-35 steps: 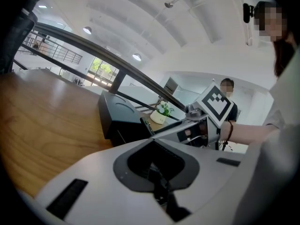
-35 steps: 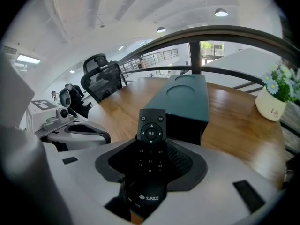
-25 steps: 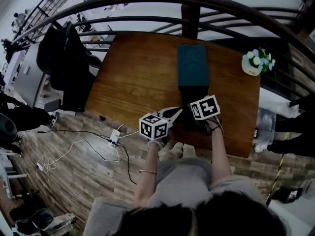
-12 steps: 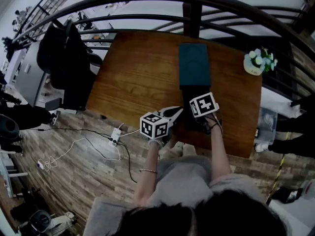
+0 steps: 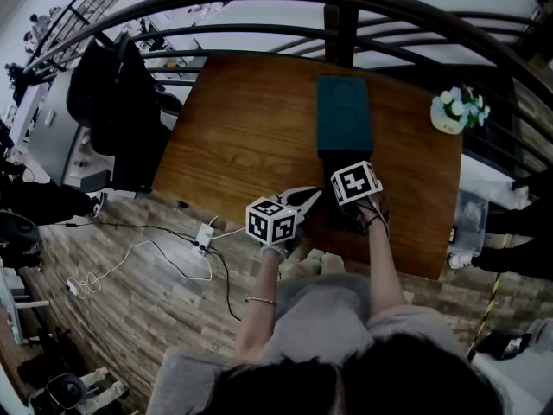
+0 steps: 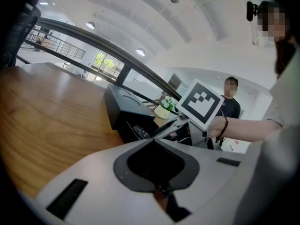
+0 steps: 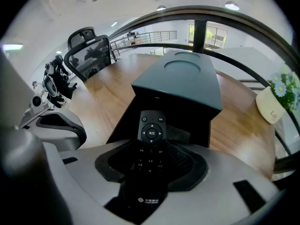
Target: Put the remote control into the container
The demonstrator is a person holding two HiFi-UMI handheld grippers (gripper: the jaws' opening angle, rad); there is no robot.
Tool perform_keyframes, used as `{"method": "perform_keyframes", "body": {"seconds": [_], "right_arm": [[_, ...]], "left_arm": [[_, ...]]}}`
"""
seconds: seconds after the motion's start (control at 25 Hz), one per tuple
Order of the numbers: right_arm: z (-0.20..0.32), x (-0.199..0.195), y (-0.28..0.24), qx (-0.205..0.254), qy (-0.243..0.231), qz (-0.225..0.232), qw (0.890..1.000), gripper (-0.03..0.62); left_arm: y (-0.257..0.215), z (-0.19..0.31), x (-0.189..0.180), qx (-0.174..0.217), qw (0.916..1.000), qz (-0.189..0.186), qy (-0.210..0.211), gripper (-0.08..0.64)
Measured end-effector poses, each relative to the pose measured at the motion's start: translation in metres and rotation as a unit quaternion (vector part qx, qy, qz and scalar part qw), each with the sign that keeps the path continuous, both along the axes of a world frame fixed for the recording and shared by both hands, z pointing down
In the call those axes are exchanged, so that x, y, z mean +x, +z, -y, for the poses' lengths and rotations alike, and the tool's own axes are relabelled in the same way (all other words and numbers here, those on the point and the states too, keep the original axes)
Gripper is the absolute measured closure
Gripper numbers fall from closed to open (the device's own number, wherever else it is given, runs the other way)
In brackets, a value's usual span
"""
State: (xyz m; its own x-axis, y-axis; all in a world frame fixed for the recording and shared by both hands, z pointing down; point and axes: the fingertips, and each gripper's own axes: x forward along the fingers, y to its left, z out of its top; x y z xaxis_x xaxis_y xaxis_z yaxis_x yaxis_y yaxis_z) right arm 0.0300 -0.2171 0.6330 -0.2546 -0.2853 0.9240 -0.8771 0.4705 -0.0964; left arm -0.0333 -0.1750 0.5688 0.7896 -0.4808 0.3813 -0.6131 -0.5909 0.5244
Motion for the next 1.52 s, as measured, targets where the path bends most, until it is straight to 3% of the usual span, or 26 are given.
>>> {"method": "perform_keyframes", "body": {"seconds": [0.2,0.64,1.04,1.2,1.52], "right_arm": [[-0.002,0.002,0.003,-0.002,-0.005,-0.024,1.0,0.39],[-0.002,-0.01,0.01,-0.004,-0.012,0.001,1.0,0.39],[-0.003,-0.006,0.008,-0.002,-0.01,0.001,1.0,0.388],[0.0,0.002,0.002,0.007,-0.007,-0.022,1.0,0.385],[-0.003,0.003,-0.008,0.025,-0.012,-0.008,1.0,0.382]], "left_arm": [[0.0,-0.001,0.0,0.0,1.0,0.001,-0.001,0.555],[-0.003,-0.001,-0.002,0.002,1.0,0.004,-0.007,0.556],[-0.004,-0.004,0.001,0.003,1.0,0.006,-0.007,0.556],[-0.004,-0.003,-0.001,0.004,1.0,0.005,-0.006,0.557],[-0.004,0.001,-0.003,0.013,0.9995,0.01,-0.026,0.555]]}}
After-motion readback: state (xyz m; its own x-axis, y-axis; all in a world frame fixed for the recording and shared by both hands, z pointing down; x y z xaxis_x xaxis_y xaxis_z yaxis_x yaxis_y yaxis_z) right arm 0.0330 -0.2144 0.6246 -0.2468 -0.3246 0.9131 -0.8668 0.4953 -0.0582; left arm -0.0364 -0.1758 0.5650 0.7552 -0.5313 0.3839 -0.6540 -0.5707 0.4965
